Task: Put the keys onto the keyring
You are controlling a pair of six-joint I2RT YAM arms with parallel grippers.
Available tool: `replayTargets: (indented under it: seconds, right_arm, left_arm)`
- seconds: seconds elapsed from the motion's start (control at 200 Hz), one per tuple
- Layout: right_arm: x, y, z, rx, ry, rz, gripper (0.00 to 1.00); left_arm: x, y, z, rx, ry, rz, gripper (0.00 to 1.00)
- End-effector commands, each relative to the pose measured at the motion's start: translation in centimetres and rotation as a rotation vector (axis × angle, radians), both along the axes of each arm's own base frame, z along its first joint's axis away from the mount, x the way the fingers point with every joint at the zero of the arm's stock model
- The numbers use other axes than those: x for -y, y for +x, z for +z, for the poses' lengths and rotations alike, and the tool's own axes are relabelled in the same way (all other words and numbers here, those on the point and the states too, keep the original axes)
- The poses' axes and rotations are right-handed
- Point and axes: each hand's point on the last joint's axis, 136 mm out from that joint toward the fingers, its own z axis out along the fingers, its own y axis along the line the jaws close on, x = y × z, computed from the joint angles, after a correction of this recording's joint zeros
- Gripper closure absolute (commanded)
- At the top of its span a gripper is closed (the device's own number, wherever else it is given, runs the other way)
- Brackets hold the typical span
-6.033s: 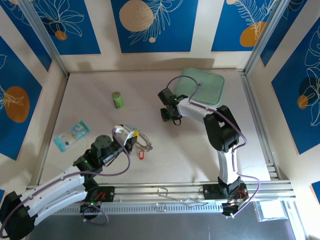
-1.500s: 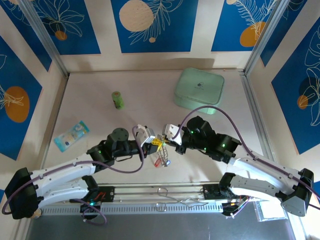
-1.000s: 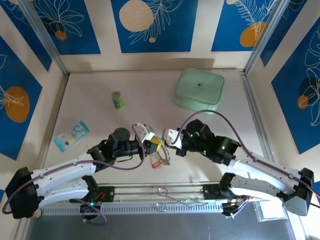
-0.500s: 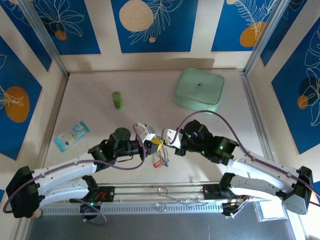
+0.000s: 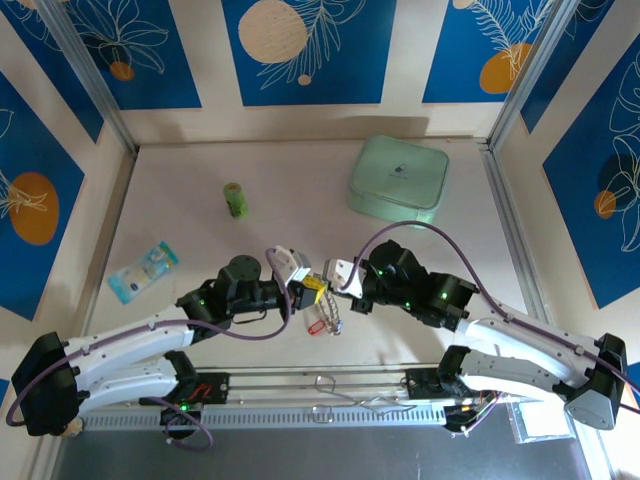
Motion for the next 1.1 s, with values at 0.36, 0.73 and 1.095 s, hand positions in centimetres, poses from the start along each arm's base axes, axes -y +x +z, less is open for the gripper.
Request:
replayTargets:
  seconds: [0.36, 0.73, 1.095]
  right_arm:
    - [-0.1, -2.3, -1.4, -0.015, -0.066, 0.080, 1.00]
    - [-0.4, -3.1, -2.4, -0.036, -0.103, 0.116, 1.00]
    - [0.4, -2.5, 0.7, -0.098, 0.069, 0.061, 0.62]
  left_arm:
    - [0.8, 0.9, 2.9, 0.025, -0.051, 0.031, 1.00]
    - [0.5, 1.1, 3.1, 0.031, -0.055, 0.047, 1.00]
    - [0.2, -0.4, 4.4, 0.261, -0.161, -0.047, 1.00]
